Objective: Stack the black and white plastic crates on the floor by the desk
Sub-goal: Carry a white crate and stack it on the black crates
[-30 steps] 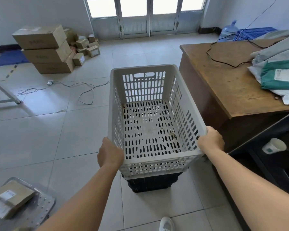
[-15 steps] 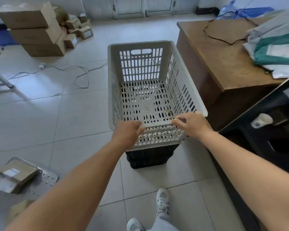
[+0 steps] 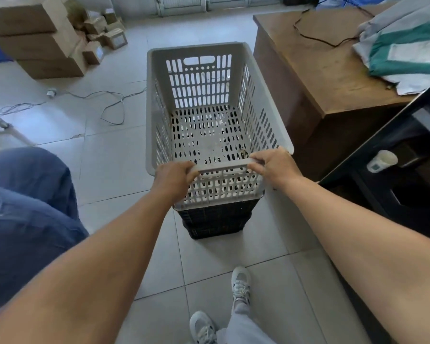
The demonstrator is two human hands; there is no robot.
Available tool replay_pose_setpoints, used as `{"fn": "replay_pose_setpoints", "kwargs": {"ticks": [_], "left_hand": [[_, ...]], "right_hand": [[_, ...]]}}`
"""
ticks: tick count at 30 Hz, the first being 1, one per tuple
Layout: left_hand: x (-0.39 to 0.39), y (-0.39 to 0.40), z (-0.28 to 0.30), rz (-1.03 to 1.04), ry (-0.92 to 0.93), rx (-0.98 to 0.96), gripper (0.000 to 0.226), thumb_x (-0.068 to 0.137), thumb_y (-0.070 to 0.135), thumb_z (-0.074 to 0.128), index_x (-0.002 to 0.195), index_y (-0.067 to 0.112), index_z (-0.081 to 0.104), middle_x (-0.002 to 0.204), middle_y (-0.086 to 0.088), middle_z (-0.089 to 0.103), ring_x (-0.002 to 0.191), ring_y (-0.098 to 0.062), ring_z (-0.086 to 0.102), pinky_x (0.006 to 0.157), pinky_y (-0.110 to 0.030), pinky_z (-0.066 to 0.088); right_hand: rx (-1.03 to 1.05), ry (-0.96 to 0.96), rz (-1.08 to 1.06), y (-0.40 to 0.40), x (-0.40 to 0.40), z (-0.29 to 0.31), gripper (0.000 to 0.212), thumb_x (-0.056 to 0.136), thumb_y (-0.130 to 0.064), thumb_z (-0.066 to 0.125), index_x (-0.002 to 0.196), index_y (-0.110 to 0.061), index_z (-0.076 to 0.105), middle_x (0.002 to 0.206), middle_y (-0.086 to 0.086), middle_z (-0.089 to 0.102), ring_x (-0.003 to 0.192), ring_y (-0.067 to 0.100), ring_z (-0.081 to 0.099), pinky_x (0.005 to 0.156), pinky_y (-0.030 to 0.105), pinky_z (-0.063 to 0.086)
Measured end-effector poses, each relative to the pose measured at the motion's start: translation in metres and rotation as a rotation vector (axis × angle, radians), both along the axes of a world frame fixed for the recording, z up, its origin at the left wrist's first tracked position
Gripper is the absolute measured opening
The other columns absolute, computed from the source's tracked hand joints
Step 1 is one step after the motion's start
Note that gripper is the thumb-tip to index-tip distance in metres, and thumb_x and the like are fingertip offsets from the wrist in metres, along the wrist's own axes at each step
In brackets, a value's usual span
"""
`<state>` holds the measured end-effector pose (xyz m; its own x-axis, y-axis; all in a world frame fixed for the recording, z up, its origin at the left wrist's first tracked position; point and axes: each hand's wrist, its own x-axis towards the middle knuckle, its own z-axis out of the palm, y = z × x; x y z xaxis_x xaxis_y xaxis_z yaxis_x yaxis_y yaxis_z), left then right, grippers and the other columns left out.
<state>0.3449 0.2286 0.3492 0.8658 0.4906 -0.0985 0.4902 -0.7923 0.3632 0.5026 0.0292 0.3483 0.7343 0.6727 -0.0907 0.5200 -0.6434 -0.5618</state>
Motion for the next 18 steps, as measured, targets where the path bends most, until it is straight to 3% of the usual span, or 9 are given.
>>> {"fn": "replay_pose_setpoints", "kwargs": {"ticks": [3, 6, 8, 11, 12, 14, 16, 18], "left_hand": [[0.001, -0.002, 0.001, 0.026, 0.006, -0.027, 0.025, 0.095, 0.038, 0.047, 0.094, 0.022, 0.066, 0.079, 0.000, 0.064, 0.081, -0.022, 0.058, 0.085, -0.037, 0.044], [0.002, -0.002, 0.001, 0.032, 0.022, -0.002, 0.028, 0.096, 0.038, 0.045, 0.099, 0.020, 0.066, 0.089, -0.005, 0.068, 0.089, -0.027, 0.061, 0.080, -0.035, 0.040], [0.002, -0.007, 0.003, 0.026, -0.001, 0.053, 0.028, 0.096, 0.036, 0.046, 0.105, 0.017, 0.066, 0.095, -0.006, 0.069, 0.095, -0.027, 0.061, 0.081, -0.034, 0.034], [-0.001, -0.017, 0.000, 0.018, 0.048, 0.132, 0.045, 0.092, 0.043, 0.050, 0.131, 0.022, 0.051, 0.124, 0.002, 0.059, 0.121, -0.022, 0.049, 0.103, -0.038, 0.027], [-0.002, -0.020, -0.002, 0.021, 0.082, 0.142, 0.055, 0.090, 0.045, 0.051, 0.140, 0.023, 0.041, 0.137, 0.004, 0.051, 0.131, -0.021, 0.040, 0.111, -0.040, 0.021], [-0.003, -0.027, -0.006, 0.035, 0.106, 0.136, 0.068, 0.088, 0.047, 0.054, 0.147, 0.026, 0.027, 0.149, 0.004, 0.037, 0.141, -0.020, 0.026, 0.118, -0.045, 0.009], [-0.002, -0.033, -0.008, 0.045, 0.093, 0.130, 0.074, 0.086, 0.048, 0.057, 0.148, 0.027, 0.022, 0.153, 0.003, 0.031, 0.144, -0.022, 0.020, 0.119, -0.048, 0.006], [0.000, -0.039, -0.008, 0.046, 0.076, 0.125, 0.079, 0.084, 0.048, 0.060, 0.149, 0.026, 0.020, 0.153, 0.002, 0.029, 0.145, -0.023, 0.020, 0.119, -0.049, 0.008]], "right_hand": [[-0.023, 0.077, -0.026, 0.003, 0.003, 0.001, 0.036, 0.086, -0.039, 0.065, 0.054, -0.032, 0.052, 0.059, -0.011, 0.050, 0.088, 0.020, 0.047, 0.089, 0.049, 0.049], [-0.015, 0.133, -0.046, 0.004, 0.005, 0.001, 0.028, 0.086, -0.038, 0.066, 0.065, -0.021, 0.061, 0.070, -0.004, 0.062, 0.099, 0.029, 0.055, 0.094, 0.050, 0.047], [-0.006, 0.150, -0.062, 0.005, 0.005, 0.001, 0.026, 0.086, -0.037, 0.067, 0.084, -0.010, 0.070, 0.082, 0.003, 0.070, 0.104, 0.029, 0.056, 0.098, 0.048, 0.045], [-0.035, 0.037, -0.009, 0.003, 0.001, 0.005, 0.031, 0.090, -0.034, 0.061, 0.104, -0.008, 0.070, 0.100, 0.007, 0.072, 0.107, 0.029, 0.057, 0.106, 0.040, 0.037], [-0.103, -0.045, 0.039, 0.002, -0.001, 0.006, 0.036, 0.092, -0.037, 0.057, 0.117, -0.013, 0.067, 0.114, 0.004, 0.069, 0.115, 0.026, 0.054, 0.109, 0.037, 0.031], [-0.237, -0.145, 0.124, -0.003, -0.006, 0.006, 0.055, 0.093, -0.046, 0.051, 0.143, -0.026, 0.044, 0.147, -0.003, 0.047, 0.139, 0.019, 0.034, 0.118, 0.037, 0.013], [-0.303, -0.156, 0.160, -0.008, -0.010, 0.005, 0.070, 0.091, -0.053, 0.050, 0.152, -0.031, 0.023, 0.160, -0.006, 0.022, 0.149, 0.016, 0.012, 0.120, 0.038, 0.000], [-0.347, -0.153, 0.169, -0.013, -0.015, 0.006, 0.079, 0.089, -0.056, 0.051, 0.153, -0.032, 0.012, 0.163, -0.005, 0.008, 0.150, 0.016, 0.000, 0.120, 0.039, -0.004]]}}
